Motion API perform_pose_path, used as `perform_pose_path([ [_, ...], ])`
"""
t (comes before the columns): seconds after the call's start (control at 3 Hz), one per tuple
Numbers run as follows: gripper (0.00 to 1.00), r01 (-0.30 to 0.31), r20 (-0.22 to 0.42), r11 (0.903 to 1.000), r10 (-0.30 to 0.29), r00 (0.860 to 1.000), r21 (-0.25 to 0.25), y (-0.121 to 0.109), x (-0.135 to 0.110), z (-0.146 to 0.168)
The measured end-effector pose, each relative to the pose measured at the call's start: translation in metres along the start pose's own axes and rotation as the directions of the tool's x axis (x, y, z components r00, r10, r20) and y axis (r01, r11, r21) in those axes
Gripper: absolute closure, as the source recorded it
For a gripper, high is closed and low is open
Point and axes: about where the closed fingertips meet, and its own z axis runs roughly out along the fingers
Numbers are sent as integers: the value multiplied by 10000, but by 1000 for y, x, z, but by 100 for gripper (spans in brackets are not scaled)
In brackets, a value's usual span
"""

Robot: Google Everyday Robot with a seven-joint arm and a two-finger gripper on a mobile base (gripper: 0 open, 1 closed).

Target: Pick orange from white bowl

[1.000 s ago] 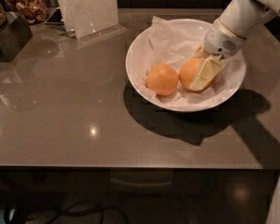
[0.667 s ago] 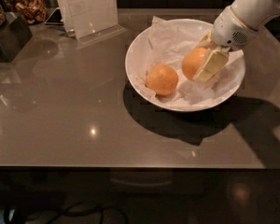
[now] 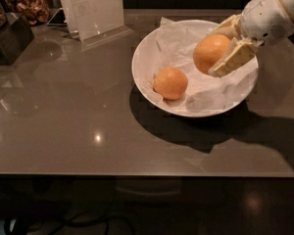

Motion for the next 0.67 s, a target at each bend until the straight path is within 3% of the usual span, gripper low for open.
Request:
perform_pose_path([
  [0.33,100,138,1186,9999,-144,9928,60,17,-6,-12],
  [0.67,100,103,1327,9999,-116,9911,106,18,-7,-15],
])
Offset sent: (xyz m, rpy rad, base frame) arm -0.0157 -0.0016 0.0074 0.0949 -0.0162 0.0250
